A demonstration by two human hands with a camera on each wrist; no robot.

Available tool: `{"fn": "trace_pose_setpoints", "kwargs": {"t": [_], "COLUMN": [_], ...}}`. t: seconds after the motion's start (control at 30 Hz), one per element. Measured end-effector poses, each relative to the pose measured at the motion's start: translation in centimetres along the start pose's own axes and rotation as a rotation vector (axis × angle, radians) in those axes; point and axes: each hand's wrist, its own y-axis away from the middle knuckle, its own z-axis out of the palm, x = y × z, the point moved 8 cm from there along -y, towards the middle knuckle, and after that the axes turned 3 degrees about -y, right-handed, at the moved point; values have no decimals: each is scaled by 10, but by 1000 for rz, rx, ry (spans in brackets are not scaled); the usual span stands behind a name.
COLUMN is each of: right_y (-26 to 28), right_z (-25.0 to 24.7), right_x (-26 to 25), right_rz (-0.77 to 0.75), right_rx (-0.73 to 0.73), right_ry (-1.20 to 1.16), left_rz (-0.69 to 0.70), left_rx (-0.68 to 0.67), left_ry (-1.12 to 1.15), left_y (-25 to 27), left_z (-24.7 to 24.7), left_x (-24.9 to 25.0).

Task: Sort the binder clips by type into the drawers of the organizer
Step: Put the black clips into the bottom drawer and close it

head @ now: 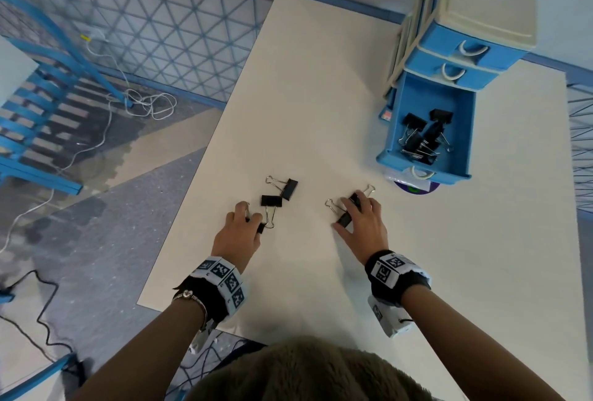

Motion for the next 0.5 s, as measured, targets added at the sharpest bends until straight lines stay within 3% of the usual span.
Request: {"fn": "trace_pose_setpoints", "kwargs": {"t": [0.27,0.5], "right_y": [-3,3], "right_z": [-8,-13], "right_x": [15,16], "right_rz": [77,35], "right_rx": [-100,-113], "right_ry": [95,22], "left_rz": [0,47], "left_rx": [26,92], "left_ry": [96,222], "left_y": [8,14], "left_z": [7,-1], "left_x": [3,24]}}
